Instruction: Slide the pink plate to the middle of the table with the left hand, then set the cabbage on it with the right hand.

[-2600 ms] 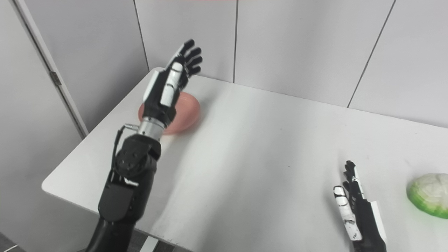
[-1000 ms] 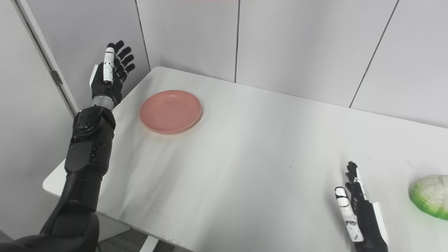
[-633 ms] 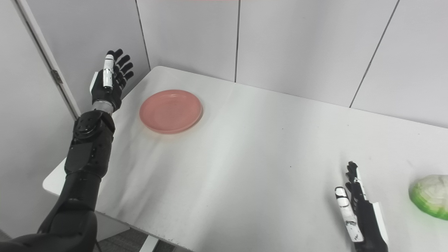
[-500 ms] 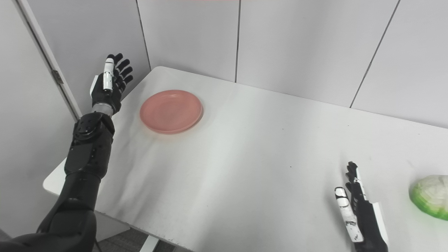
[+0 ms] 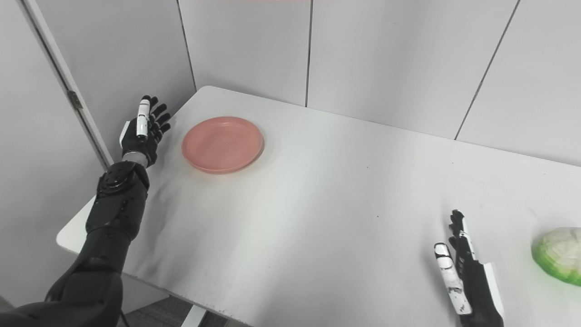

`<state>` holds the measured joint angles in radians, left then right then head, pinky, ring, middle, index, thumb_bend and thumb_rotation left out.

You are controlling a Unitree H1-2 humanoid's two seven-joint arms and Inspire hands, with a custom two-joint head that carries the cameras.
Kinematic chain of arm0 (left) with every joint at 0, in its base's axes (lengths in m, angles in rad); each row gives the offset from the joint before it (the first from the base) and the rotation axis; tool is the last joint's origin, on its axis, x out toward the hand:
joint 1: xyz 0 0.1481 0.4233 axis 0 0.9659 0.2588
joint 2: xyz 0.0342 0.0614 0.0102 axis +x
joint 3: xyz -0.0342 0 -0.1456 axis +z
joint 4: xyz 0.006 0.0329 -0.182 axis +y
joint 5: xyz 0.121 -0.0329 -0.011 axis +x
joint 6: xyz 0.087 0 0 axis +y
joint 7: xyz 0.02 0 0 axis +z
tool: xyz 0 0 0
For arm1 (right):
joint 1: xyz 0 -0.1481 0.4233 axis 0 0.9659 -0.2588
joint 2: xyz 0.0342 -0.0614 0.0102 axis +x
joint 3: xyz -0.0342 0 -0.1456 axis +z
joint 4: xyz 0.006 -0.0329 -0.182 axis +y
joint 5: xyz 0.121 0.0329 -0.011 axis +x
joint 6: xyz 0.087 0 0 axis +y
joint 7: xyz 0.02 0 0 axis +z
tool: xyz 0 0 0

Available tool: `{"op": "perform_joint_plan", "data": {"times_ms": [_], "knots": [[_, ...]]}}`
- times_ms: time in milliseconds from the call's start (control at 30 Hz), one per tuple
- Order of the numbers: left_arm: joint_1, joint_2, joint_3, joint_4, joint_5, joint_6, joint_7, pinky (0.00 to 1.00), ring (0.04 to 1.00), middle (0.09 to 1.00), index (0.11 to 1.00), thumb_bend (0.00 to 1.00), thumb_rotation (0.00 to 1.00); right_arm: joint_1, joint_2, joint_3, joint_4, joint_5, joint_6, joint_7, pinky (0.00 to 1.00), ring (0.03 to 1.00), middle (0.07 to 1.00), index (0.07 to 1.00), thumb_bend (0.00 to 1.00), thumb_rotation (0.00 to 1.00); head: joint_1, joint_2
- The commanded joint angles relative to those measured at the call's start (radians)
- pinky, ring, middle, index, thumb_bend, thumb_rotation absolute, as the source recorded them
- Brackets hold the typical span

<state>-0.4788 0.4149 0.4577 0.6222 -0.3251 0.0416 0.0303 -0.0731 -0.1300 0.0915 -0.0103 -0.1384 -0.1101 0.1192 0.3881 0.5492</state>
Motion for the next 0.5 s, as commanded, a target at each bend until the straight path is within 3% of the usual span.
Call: {"op": "perform_joint_plan", "data": {"times_ms": [0, 467], "knots": [[-0.045, 0.030, -0.010, 0.006, 0.015, -0.053, 0.001, 0.91, 0.904, 0.905, 0.900, 0.42, 1.00, 0.013, 0.009, 0.005, 0.013, 0.002, -0.021, -0.009, 0.98, 0.994, 1.000, 1.000, 0.24, 1.00, 0.001, 0.000], [-0.043, -0.020, -0.059, 0.097, 0.029, -0.107, 0.013, 0.90, 0.894, 0.887, 0.882, 0.40, 1.00, 0.014, 0.010, 0.005, 0.016, 0.006, -0.032, -0.008, 0.97, 0.992, 1.000, 1.000, 0.23, 1.00, -0.006, 0.005]]}}
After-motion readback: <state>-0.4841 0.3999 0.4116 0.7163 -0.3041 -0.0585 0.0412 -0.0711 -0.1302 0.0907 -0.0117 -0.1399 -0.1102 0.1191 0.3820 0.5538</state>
